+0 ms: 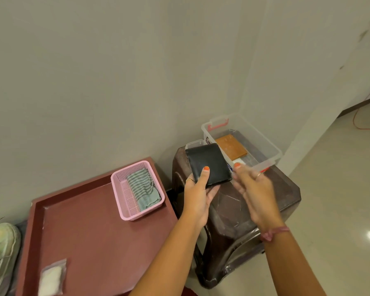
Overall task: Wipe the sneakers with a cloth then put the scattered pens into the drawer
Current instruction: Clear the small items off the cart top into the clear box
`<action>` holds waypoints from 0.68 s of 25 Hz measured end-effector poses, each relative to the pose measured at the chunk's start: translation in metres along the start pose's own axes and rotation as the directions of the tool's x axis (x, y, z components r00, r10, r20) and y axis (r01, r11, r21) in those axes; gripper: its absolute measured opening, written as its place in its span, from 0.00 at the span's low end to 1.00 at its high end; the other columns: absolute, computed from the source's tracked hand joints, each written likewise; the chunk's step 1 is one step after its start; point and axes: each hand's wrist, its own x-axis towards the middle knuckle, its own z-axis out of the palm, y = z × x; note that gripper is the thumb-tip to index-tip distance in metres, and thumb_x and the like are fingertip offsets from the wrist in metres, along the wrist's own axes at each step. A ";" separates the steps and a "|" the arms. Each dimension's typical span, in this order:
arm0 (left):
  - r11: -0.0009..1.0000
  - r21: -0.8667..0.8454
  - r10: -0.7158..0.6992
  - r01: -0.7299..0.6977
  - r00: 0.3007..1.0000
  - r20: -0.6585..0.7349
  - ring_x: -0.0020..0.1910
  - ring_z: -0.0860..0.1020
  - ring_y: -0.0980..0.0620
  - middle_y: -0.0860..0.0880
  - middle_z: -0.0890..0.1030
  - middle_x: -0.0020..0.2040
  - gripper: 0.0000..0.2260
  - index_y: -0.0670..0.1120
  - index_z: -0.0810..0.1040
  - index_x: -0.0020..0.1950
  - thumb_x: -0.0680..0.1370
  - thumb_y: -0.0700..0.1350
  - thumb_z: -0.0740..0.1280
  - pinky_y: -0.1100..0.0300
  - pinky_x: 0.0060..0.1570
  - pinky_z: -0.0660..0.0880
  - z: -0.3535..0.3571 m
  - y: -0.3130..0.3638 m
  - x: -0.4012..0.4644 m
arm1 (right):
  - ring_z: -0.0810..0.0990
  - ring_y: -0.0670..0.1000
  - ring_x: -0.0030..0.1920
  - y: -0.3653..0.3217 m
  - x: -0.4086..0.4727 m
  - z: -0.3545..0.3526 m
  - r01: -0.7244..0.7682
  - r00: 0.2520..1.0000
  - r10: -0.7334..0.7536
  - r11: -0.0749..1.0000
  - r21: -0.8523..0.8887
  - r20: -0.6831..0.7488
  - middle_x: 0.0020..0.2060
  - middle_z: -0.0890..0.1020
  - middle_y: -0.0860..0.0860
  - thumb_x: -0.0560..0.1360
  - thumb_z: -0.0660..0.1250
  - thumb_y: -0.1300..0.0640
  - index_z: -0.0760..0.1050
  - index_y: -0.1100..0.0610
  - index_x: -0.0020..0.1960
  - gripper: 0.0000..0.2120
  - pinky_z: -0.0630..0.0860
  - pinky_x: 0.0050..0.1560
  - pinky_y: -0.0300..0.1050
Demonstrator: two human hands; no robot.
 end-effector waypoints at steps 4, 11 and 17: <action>0.995 0.100 0.021 -0.022 1.000 0.013 0.56 0.81 0.51 0.46 0.82 0.58 0.17 0.45 0.72 0.66 0.79 0.47 0.67 0.58 0.57 0.78 0.018 -0.004 -0.007 | 0.83 0.48 0.51 0.008 -0.021 0.006 -0.002 0.997 0.010 0.995 0.101 -0.073 0.50 0.84 0.51 0.69 0.74 0.54 0.76 0.58 0.62 0.23 0.79 0.53 0.42; 0.949 0.310 0.020 -0.064 0.990 0.143 0.59 0.79 0.53 0.49 0.81 0.59 0.16 0.49 0.73 0.66 0.79 0.52 0.65 0.56 0.64 0.73 0.040 -0.004 -0.008 | 0.85 0.49 0.47 -0.014 -0.023 0.009 0.061 0.988 0.007 0.903 0.424 -0.156 0.45 0.85 0.53 0.73 0.69 0.63 0.77 0.59 0.56 0.11 0.82 0.48 0.42; 0.530 0.771 0.141 -0.354 0.933 0.331 0.63 0.71 0.59 0.56 0.74 0.64 0.20 0.50 0.67 0.73 0.82 0.54 0.57 0.62 0.62 0.68 0.047 0.001 0.012 | 0.85 0.53 0.46 -0.054 0.033 0.005 0.067 0.975 0.043 0.876 0.478 -0.216 0.45 0.83 0.56 0.73 0.68 0.68 0.75 0.63 0.53 0.08 0.82 0.46 0.45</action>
